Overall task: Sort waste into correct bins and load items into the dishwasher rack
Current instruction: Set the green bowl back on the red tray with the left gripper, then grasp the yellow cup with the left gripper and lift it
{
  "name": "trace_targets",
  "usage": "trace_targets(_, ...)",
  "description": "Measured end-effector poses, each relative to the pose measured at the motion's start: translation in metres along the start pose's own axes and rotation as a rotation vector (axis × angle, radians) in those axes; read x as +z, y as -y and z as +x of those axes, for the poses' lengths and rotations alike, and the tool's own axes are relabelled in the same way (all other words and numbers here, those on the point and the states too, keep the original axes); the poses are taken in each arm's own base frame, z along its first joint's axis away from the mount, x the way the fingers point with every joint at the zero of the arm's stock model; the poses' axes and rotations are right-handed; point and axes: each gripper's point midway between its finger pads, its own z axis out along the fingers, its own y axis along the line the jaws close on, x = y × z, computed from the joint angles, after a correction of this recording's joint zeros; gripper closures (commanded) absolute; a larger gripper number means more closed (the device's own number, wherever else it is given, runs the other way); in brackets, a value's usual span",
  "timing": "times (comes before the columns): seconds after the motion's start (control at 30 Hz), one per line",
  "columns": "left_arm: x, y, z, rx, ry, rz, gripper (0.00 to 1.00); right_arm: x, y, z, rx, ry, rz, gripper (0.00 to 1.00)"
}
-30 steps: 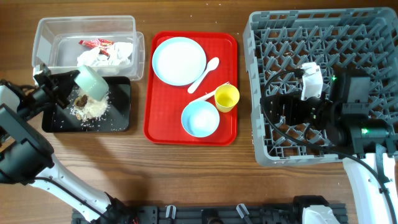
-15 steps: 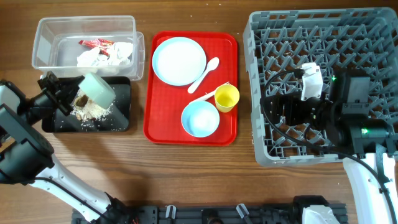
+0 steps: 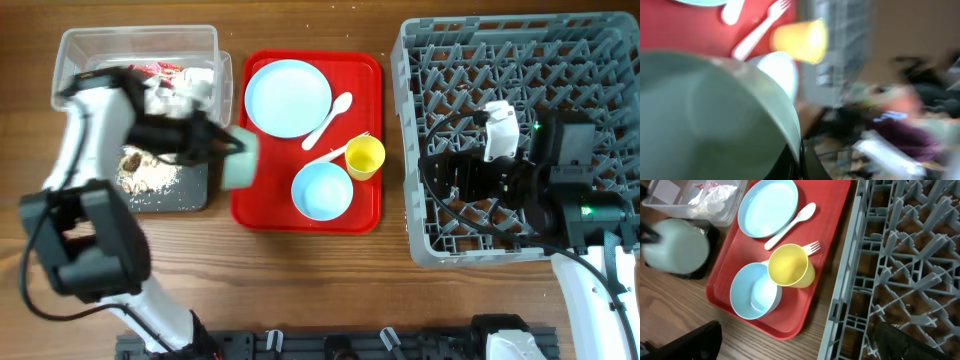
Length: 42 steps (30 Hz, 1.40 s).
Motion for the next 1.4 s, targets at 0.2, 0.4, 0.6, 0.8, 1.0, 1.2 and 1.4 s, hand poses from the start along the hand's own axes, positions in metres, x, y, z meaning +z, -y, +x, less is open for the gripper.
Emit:
trace_targets(0.2,0.075,-0.024,0.010,-0.023,-0.175,-0.487,0.96,0.000,0.000,0.001,0.001,-0.002,0.000,0.00)
trace_targets(0.4,0.099,-0.037,0.009,-0.057,-0.128,-0.717,0.76,0.000,0.000,0.001,0.001,-0.003,0.000,0.00)
trace_targets(0.6,0.117,-0.037,0.021,-0.050,-0.146,-0.750,0.46,0.000,0.000,0.002,0.004,-0.008,0.000,0.00)
trace_targets(0.8,0.114,-0.005,-0.012,0.010,-0.056,-0.696,0.29,0.000,0.000,0.002,0.004,-0.008,0.000,0.00)
trace_targets(1.0,0.146,0.038,-0.046,0.208,0.048,-0.593,0.33,0.000,0.000,0.002,0.005,-0.009,0.000,0.00)
trace_targets(1.2,0.202,0.027,-0.040,0.284,-0.023,-0.593,0.48,0.000,0.000,0.003,0.006,-0.012,0.000,0.00)
trace_targets(1.4,0.209,0.020,-0.047,0.303,-0.004,-0.616,0.69,0.000,0.000,0.003,0.006,-0.012,0.000,0.00)
